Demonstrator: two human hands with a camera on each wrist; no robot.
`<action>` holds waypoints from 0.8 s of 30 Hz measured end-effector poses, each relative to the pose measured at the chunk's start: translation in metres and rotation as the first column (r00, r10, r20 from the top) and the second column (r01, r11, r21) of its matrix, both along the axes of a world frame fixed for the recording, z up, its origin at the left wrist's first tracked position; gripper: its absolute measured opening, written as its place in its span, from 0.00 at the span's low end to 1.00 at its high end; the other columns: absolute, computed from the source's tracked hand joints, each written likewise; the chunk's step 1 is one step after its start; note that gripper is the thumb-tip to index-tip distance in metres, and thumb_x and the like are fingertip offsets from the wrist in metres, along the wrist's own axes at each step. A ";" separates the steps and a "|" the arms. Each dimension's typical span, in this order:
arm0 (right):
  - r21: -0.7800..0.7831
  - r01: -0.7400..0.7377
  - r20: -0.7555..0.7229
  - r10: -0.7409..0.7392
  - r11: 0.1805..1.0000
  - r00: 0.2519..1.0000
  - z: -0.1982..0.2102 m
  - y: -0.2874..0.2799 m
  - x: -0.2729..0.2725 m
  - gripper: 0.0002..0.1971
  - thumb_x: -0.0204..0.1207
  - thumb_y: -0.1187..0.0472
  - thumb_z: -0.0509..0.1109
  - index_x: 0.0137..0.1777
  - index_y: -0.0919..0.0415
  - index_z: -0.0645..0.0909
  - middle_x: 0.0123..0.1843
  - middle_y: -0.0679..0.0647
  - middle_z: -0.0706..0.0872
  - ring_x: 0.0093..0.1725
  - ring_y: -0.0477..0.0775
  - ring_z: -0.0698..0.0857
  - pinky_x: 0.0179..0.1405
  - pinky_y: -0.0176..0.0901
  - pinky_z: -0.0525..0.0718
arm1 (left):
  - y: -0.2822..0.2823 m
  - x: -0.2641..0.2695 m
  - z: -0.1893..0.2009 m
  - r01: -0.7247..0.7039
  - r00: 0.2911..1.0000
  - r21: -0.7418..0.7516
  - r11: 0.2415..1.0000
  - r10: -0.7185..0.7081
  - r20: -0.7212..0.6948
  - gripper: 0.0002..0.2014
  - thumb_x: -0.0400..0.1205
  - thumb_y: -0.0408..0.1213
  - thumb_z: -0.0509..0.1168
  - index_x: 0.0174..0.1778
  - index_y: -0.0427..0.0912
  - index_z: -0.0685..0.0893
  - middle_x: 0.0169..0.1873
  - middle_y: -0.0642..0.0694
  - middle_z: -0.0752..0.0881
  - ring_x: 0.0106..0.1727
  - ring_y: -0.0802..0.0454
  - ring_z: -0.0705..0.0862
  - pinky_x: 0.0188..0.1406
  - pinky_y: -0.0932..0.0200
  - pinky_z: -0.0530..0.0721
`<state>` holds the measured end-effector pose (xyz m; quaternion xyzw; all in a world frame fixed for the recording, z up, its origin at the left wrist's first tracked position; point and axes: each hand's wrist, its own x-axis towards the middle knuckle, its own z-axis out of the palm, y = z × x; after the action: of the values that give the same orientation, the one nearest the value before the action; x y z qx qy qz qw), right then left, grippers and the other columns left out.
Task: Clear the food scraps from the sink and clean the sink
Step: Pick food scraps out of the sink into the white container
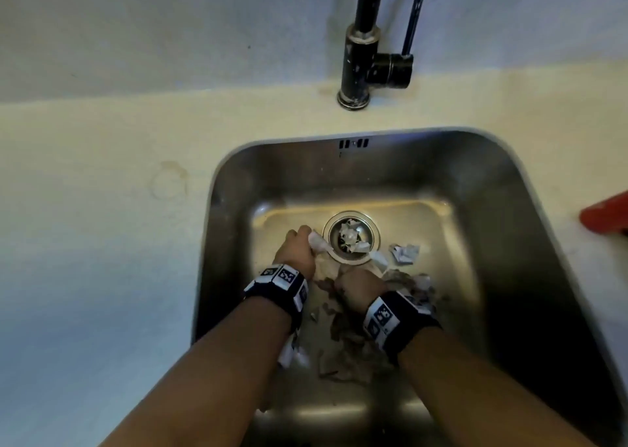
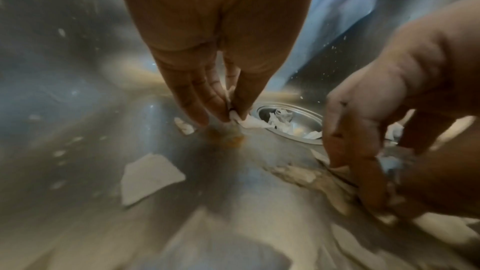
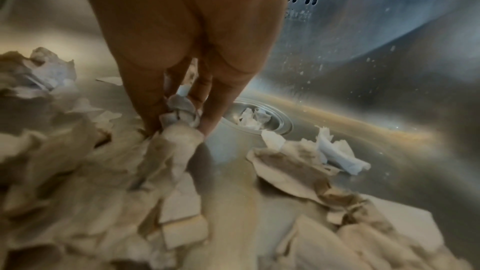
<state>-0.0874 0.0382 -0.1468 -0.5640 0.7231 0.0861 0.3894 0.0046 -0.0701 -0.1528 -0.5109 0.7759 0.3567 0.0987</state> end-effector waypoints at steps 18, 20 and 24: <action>-0.148 0.231 0.037 -0.228 0.962 0.973 0.039 0.025 -0.049 0.11 0.74 0.71 0.67 0.48 0.58 0.88 0.58 0.56 0.86 0.57 0.57 0.84 0.61 0.44 0.78 | 0.014 -0.025 -0.004 0.174 0.946 -0.042 0.984 -0.155 0.284 0.19 0.81 0.46 0.65 0.60 0.35 0.81 0.60 0.37 0.83 0.61 0.39 0.81 0.57 0.52 0.79; -0.179 0.252 0.032 -0.250 0.951 0.968 0.052 0.032 -0.051 0.10 0.74 0.69 0.68 0.47 0.57 0.88 0.57 0.54 0.86 0.58 0.55 0.83 0.65 0.45 0.75 | 0.024 -0.025 0.006 0.174 0.944 -0.040 0.984 -0.155 0.292 0.16 0.80 0.45 0.66 0.58 0.37 0.83 0.58 0.38 0.85 0.60 0.40 0.82 0.57 0.52 0.80; -0.287 0.289 0.047 -0.288 0.913 0.956 0.089 0.051 -0.058 0.09 0.75 0.68 0.68 0.46 0.57 0.88 0.54 0.53 0.86 0.55 0.53 0.84 0.58 0.43 0.81 | 0.045 -0.039 0.046 0.140 0.976 -0.095 0.985 -0.122 0.181 0.11 0.80 0.36 0.64 0.55 0.37 0.85 0.54 0.39 0.87 0.57 0.40 0.84 0.55 0.53 0.81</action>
<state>-0.1457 0.0887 -0.0576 -0.5023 0.8025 -0.0807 0.3118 -0.0346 -0.0255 -0.1064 -0.4924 0.8144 0.2611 0.1618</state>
